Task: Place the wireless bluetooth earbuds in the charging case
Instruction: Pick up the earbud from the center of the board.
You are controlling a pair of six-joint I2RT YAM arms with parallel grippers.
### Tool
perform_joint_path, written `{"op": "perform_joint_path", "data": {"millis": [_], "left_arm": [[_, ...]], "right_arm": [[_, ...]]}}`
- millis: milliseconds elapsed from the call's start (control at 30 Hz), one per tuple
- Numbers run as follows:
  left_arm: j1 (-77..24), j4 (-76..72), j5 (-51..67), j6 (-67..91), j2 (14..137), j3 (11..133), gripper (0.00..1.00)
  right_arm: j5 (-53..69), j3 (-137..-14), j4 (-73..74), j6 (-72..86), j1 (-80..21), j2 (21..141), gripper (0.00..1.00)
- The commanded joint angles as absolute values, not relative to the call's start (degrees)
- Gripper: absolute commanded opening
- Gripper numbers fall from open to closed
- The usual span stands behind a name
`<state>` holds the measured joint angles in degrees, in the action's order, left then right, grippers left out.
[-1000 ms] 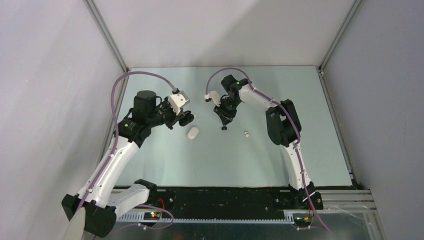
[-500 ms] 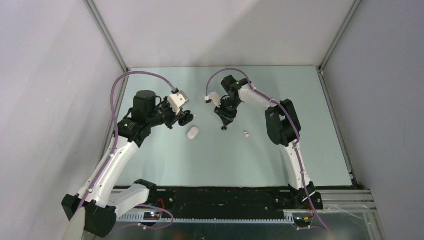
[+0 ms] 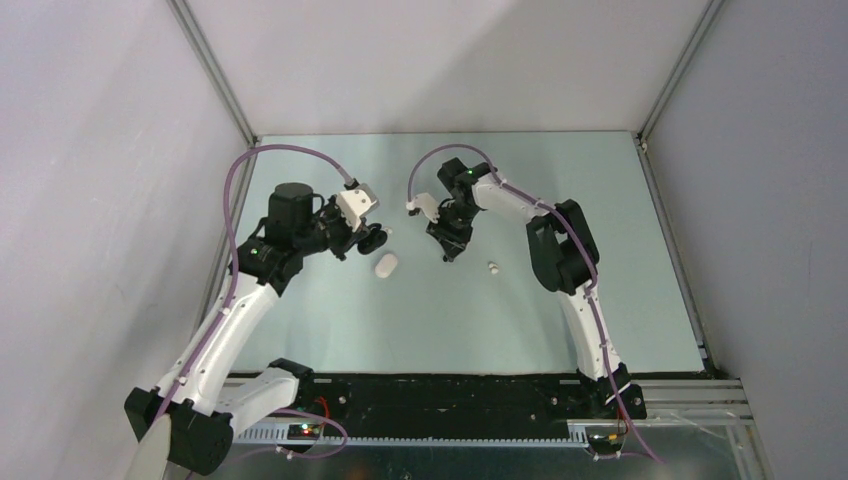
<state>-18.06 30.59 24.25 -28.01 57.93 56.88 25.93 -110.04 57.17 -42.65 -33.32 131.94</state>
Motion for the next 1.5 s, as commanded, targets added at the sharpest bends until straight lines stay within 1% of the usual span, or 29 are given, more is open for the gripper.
{"op": "perform_joint_path", "data": {"millis": [0,300,367,533,700,800,900,967,1100,1467], "left_arm": [[-17.96,28.56,24.59,-27.74,56.27,56.52,0.0],[-18.11,28.48,24.69,-27.68,55.63,55.78,0.0],[-18.17,28.54,24.59,-27.65,55.6,55.82,0.0],[-18.35,28.56,24.43,-27.65,55.47,55.86,0.0],[-18.36,28.48,24.66,-27.75,55.4,55.57,0.0],[-18.42,28.47,24.73,-27.84,55.5,55.52,0.0],[-18.48,28.48,24.67,-27.84,55.55,55.53,0.0],[-18.55,28.45,24.62,-27.71,55.59,55.49,0.0],[-18.6,28.43,24.67,-27.72,55.67,55.38,0.0],[-18.58,28.42,24.62,-27.68,55.87,55.39,0.0]], "right_arm": [[24.82,-109.13,56.82,-43.33,-33.75,131.25,0.31],[24.62,-108.2,56.24,-43.64,-33.76,130.62,0.31],[24.85,-108.27,56.17,-43.83,-33.75,130.83,0.28],[26.7,-108.51,56.73,-44.07,-33.7,130.33,0.19],[29.44,-108.39,57.76,-44.57,-33.37,128.93,0.16],[30.75,-108.65,58.17,-44.76,-33.3,128.83,0.09],[31.31,-109.02,58.46,-44.38,-33.35,129.24,0.06],[31.93,-109.37,58.46,-43.98,-33.34,129.36,0.07],[32.4,-110.37,58.09,-43.01,-33.54,129.82,0.16],[33.07,-112.1,58.08,-41.46,-33.59,131.83,0.22]]}}
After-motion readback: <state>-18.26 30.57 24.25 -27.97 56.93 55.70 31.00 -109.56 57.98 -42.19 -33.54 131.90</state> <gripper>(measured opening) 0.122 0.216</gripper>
